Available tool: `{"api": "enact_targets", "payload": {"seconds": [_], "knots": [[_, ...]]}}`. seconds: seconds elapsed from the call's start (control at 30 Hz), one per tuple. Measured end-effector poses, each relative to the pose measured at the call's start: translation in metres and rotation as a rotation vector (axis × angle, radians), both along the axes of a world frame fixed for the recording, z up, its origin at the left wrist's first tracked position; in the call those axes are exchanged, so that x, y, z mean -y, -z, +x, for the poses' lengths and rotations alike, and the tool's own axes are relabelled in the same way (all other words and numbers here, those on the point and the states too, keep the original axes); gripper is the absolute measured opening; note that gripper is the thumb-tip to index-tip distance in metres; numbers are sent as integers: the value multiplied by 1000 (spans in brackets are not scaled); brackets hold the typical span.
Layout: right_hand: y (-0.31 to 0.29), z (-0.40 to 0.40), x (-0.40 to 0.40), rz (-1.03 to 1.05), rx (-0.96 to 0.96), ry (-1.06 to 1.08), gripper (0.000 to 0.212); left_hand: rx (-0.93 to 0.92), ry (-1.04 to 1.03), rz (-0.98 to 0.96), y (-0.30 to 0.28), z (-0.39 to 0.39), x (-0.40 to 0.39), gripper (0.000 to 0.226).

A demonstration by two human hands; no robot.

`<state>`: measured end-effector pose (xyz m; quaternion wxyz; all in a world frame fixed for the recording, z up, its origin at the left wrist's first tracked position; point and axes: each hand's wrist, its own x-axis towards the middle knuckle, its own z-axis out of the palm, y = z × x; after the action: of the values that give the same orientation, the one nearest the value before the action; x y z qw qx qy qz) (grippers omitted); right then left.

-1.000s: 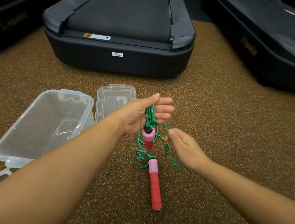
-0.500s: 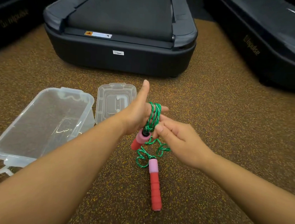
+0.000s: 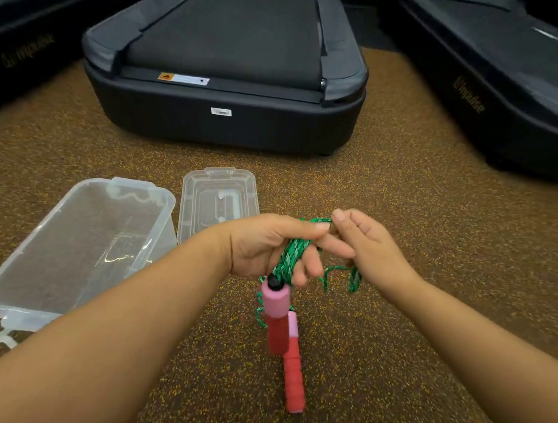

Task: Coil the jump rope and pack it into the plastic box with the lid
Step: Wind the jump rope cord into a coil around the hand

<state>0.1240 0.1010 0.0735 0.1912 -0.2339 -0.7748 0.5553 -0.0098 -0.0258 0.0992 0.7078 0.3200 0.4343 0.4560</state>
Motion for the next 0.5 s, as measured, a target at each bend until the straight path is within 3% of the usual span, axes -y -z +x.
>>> {"api": "enact_targets", "payload": {"seconds": [0.13, 0.3, 0.5], "knots": [[19, 5, 17, -66, 61, -51, 29, 96, -248, 33, -3, 1, -7, 39], [30, 11, 29, -123, 125, -128, 30, 55, -495, 51, 3, -7, -12, 42], [32, 19, 39, -216, 111, -196, 31, 42, -663, 54, 1, -18, -12, 45]]}}
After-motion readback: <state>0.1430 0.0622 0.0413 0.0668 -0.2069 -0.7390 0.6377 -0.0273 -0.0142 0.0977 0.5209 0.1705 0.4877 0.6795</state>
